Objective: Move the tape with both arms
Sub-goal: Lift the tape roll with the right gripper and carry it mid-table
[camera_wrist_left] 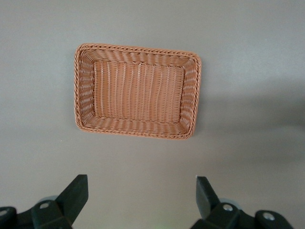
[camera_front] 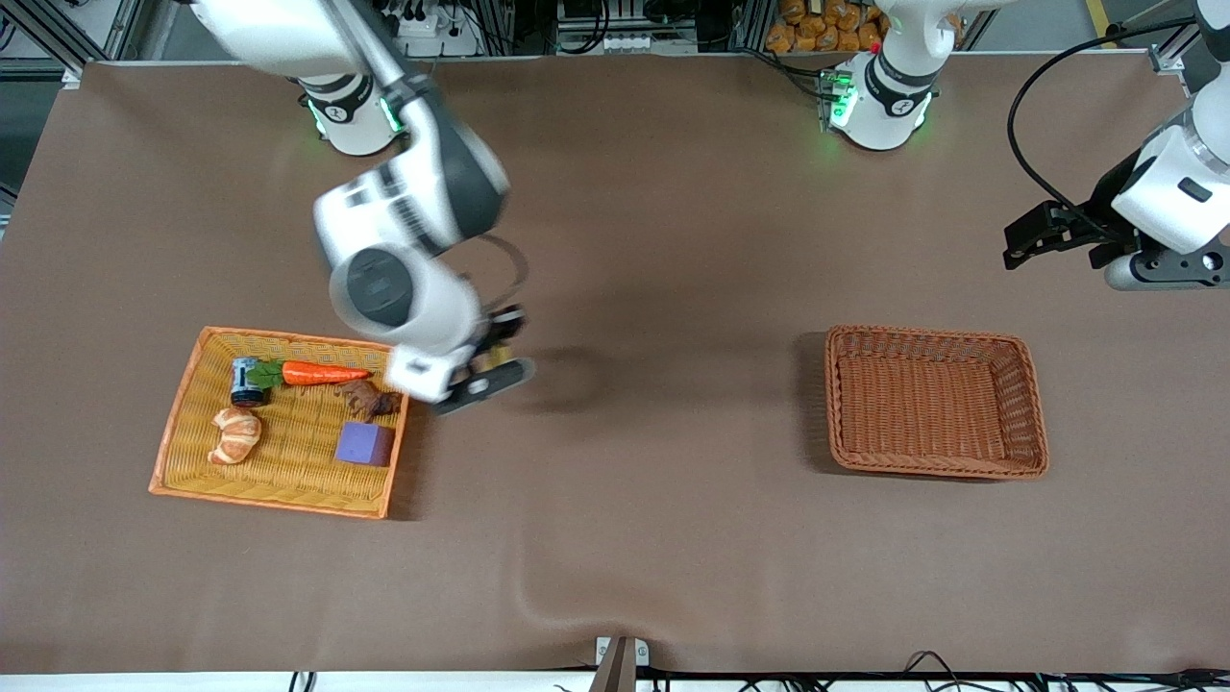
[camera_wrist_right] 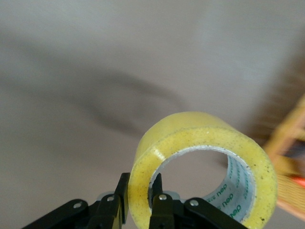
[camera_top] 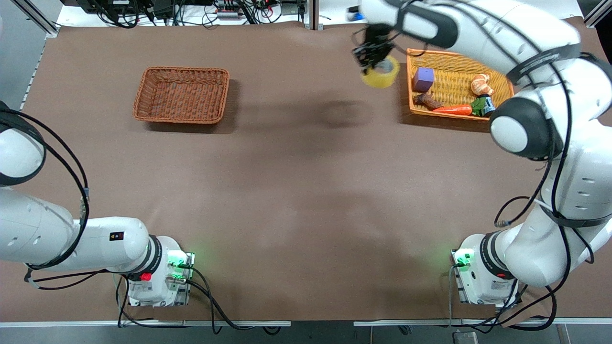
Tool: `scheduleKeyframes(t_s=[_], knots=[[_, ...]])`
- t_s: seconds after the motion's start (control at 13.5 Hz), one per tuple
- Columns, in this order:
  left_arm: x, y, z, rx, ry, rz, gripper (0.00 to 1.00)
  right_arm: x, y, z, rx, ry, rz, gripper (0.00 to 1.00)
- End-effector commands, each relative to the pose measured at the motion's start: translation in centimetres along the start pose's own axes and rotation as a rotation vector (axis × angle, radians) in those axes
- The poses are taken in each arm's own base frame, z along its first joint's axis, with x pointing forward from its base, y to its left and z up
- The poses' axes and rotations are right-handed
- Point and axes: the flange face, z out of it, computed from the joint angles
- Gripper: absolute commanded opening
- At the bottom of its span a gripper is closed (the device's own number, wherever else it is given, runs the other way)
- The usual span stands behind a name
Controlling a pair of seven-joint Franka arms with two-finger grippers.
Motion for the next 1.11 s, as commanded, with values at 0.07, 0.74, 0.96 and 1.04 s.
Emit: scheduleKeyframes(t_s=[0.07,0.74,0.96,1.04], knots=[[-0.1,0.0,-0.1,-0.011,-0.008,0.001,1.0,0.4,-9.5,7.3,0.028,0.079,0.134,0.0],[-0.1,0.0,-0.2,-0.01,-0.006,0.003,1.0,0.8,-16.3,17.9,0.05,0.158,0.056,0.47],[-0.1,0.0,-0.1,-0.01,-0.008,0.003,1.0,1.0,-15.1,14.6,0.049,0.148,0.07,1.0],[-0.1,0.0,-0.2,-0.011,-0.007,0.003,1.0,1.1,-13.9,11.8,0.051,0.136,0.081,1.0]])
